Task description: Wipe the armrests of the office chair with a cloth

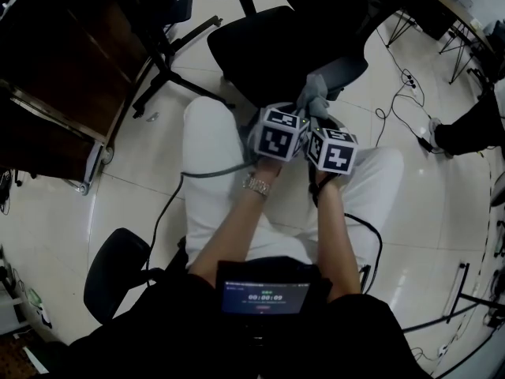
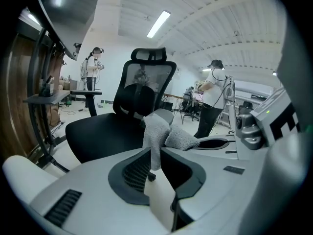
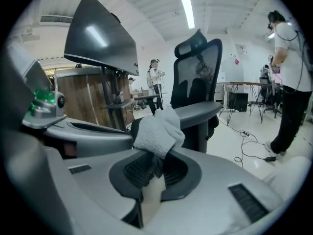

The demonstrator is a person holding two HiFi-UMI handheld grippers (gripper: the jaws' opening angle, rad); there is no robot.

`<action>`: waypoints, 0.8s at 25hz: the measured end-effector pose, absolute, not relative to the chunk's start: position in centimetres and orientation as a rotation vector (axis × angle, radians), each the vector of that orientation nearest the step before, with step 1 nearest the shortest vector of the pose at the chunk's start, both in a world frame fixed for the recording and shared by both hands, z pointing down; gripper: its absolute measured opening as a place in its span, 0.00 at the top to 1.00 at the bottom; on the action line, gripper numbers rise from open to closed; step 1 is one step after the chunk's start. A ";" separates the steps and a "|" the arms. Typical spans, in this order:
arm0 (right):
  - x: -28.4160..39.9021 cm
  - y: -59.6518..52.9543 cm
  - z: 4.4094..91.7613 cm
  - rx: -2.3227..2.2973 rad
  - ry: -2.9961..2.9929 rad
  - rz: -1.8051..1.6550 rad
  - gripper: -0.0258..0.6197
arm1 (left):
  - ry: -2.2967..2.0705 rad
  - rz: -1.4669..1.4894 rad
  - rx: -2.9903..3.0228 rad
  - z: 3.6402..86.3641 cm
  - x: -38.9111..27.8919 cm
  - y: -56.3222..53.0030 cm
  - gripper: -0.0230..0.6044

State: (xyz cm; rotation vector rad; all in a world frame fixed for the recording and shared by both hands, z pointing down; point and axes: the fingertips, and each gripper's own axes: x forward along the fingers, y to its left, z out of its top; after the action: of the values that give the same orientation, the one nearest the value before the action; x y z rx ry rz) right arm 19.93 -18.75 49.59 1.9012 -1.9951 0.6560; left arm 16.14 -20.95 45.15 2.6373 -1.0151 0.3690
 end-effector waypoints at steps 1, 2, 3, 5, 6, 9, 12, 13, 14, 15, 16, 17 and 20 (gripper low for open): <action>19.8 -18.7 49.5 1.902 -1.999 0.653 0.91 | -1.017 0.375 2.638 45.2 16.1 -20.8 0.86; 19.6 -18.8 49.4 1.904 -2.004 0.650 0.91 | -1.021 0.379 2.638 45.2 16.0 -20.8 0.86; 19.5 -18.8 49.4 1.904 -2.010 0.648 0.91 | -1.025 0.380 2.639 45.2 16.0 -20.8 0.86; 19.4 -18.9 49.2 1.903 -2.022 0.648 0.91 | -1.028 0.380 2.641 45.1 16.1 -20.9 0.86; 19.3 -18.9 49.1 1.901 -2.028 0.649 0.91 | -1.028 0.383 2.642 45.1 16.1 -20.9 0.86; 19.1 -18.9 48.8 1.896 -2.041 0.648 0.91 | -1.030 0.391 2.642 44.9 16.1 -20.9 0.86; 19.1 -18.8 48.7 1.895 -2.049 0.649 0.91 | -1.033 0.391 2.644 44.9 16.2 -20.8 0.86; 19.1 -18.8 48.7 1.895 -2.051 0.649 0.91 | -1.033 0.391 2.645 44.9 16.2 -20.8 0.86; 19.0 -18.8 48.7 1.894 -2.054 0.648 0.91 | -1.033 0.391 2.645 45.0 16.2 -20.8 0.86; 19.0 -18.8 48.6 1.894 -2.055 0.647 0.91 | -1.031 0.392 2.645 45.0 16.1 -20.8 0.86; 19.0 -18.8 48.5 1.896 -2.056 0.644 0.91 | -1.028 0.391 2.645 45.0 16.1 -20.9 0.86; 19.0 -18.9 48.4 1.900 -2.054 0.641 0.91 | -1.026 0.391 2.645 44.9 16.1 -20.9 0.86; 18.9 -18.9 48.3 1.899 -2.054 0.643 0.91 | -1.022 0.391 2.645 44.9 16.0 -20.9 0.86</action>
State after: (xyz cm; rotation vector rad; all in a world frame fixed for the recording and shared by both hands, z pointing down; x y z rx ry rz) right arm 18.95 -18.88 48.30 1.8992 -2.0536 0.6429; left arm 16.02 -20.93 44.88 2.6450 -1.0220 0.3914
